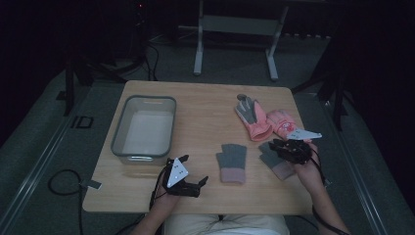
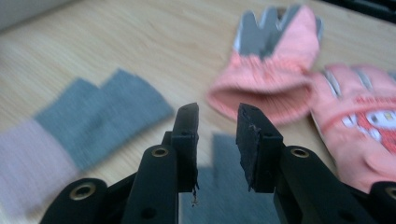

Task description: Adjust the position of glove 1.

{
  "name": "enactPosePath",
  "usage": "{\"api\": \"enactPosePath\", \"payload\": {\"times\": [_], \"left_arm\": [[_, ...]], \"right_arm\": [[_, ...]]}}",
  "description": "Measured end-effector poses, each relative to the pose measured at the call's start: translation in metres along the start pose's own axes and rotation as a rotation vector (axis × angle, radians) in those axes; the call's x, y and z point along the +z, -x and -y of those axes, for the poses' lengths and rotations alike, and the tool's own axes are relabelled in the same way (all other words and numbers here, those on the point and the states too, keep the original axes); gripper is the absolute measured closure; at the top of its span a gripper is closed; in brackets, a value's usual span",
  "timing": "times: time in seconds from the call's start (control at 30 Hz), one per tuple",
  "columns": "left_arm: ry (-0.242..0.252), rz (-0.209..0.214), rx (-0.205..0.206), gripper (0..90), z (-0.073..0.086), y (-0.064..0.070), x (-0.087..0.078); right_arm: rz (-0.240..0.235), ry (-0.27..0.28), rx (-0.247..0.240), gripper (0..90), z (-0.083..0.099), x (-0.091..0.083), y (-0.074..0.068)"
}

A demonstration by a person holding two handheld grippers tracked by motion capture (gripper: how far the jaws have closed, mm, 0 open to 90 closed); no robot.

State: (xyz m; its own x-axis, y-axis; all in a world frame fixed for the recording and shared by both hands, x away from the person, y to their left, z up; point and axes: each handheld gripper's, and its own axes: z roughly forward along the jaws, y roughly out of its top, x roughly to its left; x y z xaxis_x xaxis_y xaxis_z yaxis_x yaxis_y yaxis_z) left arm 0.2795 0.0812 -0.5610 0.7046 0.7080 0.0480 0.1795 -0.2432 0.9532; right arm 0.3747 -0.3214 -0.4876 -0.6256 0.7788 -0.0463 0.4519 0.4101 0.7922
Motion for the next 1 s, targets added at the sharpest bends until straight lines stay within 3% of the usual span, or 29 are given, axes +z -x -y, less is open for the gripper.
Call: {"api": "enactPosePath", "payload": {"times": [0.27,0.5,0.7,0.8,1.0], "left_arm": [[0.001,-0.005,0.002,0.0,0.0,0.001,0.0],[0.002,-0.003,0.001,0.0,0.0,0.0,0.0],[0.006,-0.002,0.002,0.0,0.0,0.0,0.0],[0.007,-0.004,0.005,0.0,0.0,0.001,0.0],[0.011,-0.006,-0.003,0.0,0.0,0.0,-0.001]], "right_arm": [[0.023,-0.105,0.018,63.0,0.031,0.014,0.02],[0.033,-0.153,0.054,63.7,0.051,0.028,0.028],[0.023,-0.147,0.06,75.9,0.053,0.03,0.029],[0.053,-0.162,0.045,84.0,0.05,0.031,0.024],[0.115,-0.19,0.069,86.2,0.043,0.027,0.013]]}}
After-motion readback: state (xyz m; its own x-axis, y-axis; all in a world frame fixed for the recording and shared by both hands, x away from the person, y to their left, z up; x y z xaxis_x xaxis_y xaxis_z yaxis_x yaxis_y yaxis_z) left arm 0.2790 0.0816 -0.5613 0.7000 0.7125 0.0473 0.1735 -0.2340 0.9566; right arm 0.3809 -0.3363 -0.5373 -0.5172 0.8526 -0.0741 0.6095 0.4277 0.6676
